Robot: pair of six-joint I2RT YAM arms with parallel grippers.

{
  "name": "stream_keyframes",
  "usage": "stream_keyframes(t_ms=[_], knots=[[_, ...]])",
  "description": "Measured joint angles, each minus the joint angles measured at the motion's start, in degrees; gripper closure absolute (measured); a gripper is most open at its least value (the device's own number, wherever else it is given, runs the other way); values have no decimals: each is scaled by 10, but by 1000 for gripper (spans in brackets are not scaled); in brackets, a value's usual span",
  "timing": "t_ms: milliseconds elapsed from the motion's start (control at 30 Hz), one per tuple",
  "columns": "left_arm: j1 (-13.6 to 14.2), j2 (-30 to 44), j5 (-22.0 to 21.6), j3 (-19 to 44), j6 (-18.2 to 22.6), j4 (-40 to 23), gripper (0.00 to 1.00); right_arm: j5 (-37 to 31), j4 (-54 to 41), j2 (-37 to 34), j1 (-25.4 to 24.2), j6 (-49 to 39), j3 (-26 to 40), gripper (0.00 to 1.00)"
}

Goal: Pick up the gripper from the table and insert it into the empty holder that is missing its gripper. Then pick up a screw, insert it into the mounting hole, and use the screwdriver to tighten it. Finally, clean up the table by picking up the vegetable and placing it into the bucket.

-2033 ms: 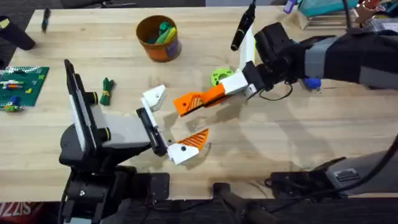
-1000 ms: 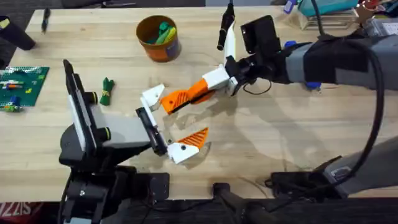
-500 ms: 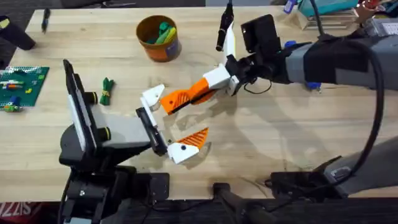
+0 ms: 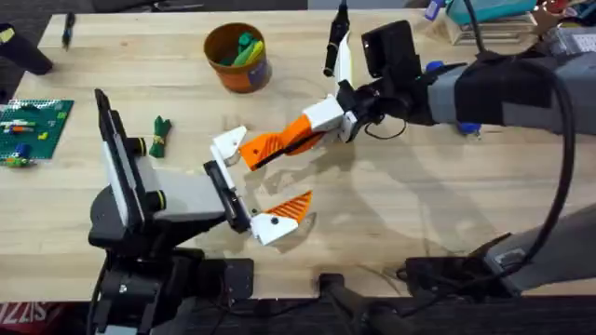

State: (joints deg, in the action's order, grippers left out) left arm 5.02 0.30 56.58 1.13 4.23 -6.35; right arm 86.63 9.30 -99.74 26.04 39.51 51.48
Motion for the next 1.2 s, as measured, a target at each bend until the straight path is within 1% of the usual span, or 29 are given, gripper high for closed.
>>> stream_keyframes(t_ms=[133, 333, 733, 1000, 1200], knots=[[0, 0, 0, 0, 0, 0, 15, 0, 13, 0, 0, 5, 0, 982], [0, 0, -5, 0, 0, 1, 15, 0, 64, 0, 0, 35, 0, 982], [0, 0, -8, 0, 0, 1, 16, -5, 65, 0, 1, 53, 0, 982], [0, 0, -7, 0, 0, 1, 15, -35, 65, 0, 22, 55, 0, 983], [0, 0, -8, 0, -2, 1, 15, -43, 66, 0, 24, 55, 0, 983]])
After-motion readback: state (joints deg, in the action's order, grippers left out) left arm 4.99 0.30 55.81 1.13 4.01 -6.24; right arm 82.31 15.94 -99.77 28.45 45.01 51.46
